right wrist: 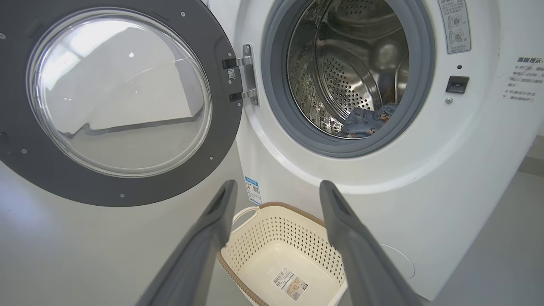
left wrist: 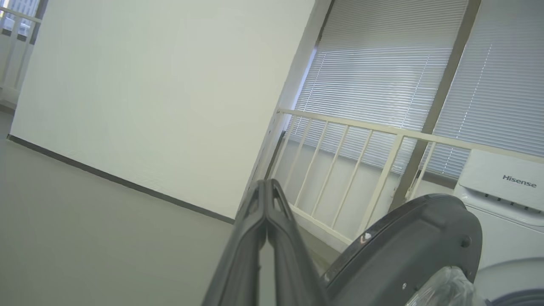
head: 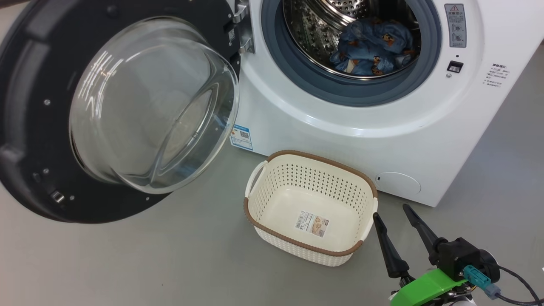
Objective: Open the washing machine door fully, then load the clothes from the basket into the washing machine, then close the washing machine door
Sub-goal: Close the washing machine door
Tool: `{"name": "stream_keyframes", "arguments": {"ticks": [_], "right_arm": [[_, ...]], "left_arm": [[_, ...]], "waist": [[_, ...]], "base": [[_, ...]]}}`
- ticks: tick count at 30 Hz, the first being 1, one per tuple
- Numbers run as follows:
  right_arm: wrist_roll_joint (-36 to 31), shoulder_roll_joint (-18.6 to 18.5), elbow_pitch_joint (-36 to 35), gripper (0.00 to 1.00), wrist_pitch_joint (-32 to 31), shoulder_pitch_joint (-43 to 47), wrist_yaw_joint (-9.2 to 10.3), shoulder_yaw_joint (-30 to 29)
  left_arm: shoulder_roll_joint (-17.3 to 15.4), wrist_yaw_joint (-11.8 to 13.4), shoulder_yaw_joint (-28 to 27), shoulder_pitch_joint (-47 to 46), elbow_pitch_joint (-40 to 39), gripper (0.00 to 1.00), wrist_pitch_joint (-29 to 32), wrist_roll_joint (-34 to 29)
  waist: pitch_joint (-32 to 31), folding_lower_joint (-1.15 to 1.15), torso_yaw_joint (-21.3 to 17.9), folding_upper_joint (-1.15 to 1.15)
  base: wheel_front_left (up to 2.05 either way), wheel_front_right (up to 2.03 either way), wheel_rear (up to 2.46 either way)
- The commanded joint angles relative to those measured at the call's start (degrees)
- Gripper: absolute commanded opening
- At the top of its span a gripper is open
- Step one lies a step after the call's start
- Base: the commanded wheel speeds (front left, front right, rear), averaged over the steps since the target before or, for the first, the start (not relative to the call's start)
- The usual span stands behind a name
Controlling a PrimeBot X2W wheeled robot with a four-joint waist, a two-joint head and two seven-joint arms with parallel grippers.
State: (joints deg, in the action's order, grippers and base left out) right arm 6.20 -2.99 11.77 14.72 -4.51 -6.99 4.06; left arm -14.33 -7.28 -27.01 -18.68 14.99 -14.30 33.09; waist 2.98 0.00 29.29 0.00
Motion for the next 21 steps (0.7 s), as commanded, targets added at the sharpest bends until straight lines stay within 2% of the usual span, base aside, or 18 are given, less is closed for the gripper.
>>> {"name": "stream_keyframes", "arguments": {"ticks": [1,7,11,15,16,21], "right_arm": [[0.01,0.12,-1.57,1.0,0.28,-0.32,-0.5,1.22],[-0.46,0.12,-1.49,1.0,0.28,-0.8,-0.5,1.17],[-0.9,0.12,-1.37,1.0,0.28,-1.25,-0.5,1.26],[-1.23,0.12,-1.2,1.0,0.28,-1.69,-0.5,1.38],[-1.23,0.12,-1.2,1.0,0.28,-1.69,-0.5,1.38],[-1.73,0.12,-0.9,1.0,0.28,-2.3,-0.5,1.66]], "left_arm": [[-4.6,-0.17,-1.59,-3.57,0.55,0.0,0.72,2.95],[-10.35,-0.19,-0.46,-9.29,8.44,0.0,7.19,17.02],[-14.12,-0.2,-0.28,-12.92,14.23,0.0,12.15,24.16],[-15.78,-0.2,-0.57,-16.41,19.93,0.0,18.16,31.32],[-15.78,-0.2,-0.57,-16.41,19.93,0.0,18.16,31.32],[-17.47,-0.2,-2.36,-19.77,26.86,0.0,25.53,38.87]], "waist": [[0.44,0.0,-0.47,0.0],[1.43,0.0,-1.41,0.0],[2.23,0.0,-1.97,0.0],[2.83,0.0,-2.47,0.0],[2.83,0.0,-2.47,0.0],[3.67,0.0,-3.4,0.0]], "base": [[0.0,0.0,0.0],[0.0,0.0,0.0],[0.0,0.0,0.0],[0.0,0.0,0.0],[0.0,0.0,0.0],[0.0,0.0,0.0]]}}
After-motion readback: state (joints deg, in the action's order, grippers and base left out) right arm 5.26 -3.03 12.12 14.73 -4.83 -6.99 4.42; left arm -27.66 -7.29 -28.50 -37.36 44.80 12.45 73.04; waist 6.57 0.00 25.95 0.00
